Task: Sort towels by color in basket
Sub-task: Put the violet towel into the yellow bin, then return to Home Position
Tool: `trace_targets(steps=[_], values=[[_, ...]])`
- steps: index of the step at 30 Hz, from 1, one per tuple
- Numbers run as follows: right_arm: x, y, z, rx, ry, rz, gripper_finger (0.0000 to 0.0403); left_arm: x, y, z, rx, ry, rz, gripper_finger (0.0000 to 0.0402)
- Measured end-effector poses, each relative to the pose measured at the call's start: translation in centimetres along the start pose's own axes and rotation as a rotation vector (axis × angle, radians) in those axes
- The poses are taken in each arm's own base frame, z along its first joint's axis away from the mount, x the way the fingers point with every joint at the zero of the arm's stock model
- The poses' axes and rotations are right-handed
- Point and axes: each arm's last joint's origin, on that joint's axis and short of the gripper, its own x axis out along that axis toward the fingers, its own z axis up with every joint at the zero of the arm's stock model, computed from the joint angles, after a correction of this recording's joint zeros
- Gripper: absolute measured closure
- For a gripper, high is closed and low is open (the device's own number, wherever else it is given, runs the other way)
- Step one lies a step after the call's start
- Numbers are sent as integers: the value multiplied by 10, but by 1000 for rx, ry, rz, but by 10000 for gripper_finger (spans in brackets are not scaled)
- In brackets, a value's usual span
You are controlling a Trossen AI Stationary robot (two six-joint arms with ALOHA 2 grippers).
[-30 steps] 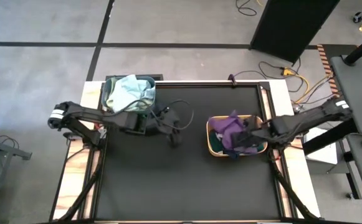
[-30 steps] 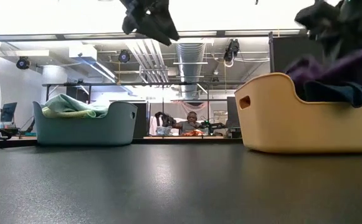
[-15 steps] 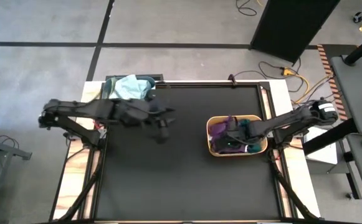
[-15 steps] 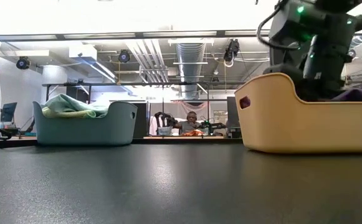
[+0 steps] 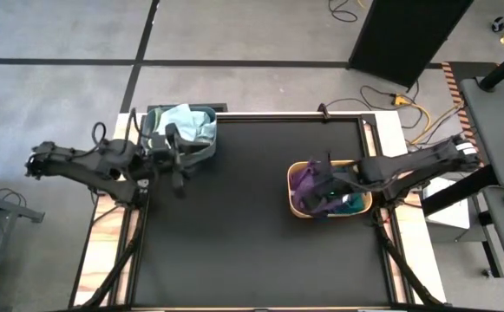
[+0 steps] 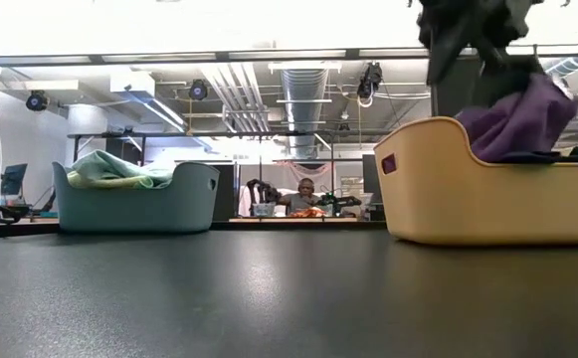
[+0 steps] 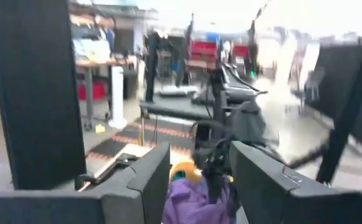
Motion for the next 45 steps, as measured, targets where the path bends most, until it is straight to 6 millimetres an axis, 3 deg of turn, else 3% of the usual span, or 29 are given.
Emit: trace_targets(steps=[4,8,12,18,22,25,30,36,40,45], values=[[-15,-1,4,27,-166,-72,66,-16,17,-28,-30,-77,27,249],[-8,-11,11,168,-271,-148,75,-30,28,-46,-96,-110,117,249],[23,-33,19,260,-309,-292,85,-37,33,-56,-212,-115,122,249],[83,-70,15,320,-274,-438,104,-44,32,-65,-137,-93,-21,249],[98,-79,12,289,-236,-508,115,-55,33,-68,-63,-94,-171,249],[92,-73,15,260,-177,-466,121,-67,36,-66,-28,-118,-205,249],[45,-49,21,154,-174,-328,126,-88,45,-67,-32,-84,-201,249],[7,-47,19,-94,-163,-225,118,-99,50,-67,-83,-74,-203,249],[1,-42,16,-407,-208,-174,124,-101,50,-65,-85,-84,-204,249],[13,-45,13,-867,-110,-254,162,-102,53,-69,-73,-49,-158,249]])
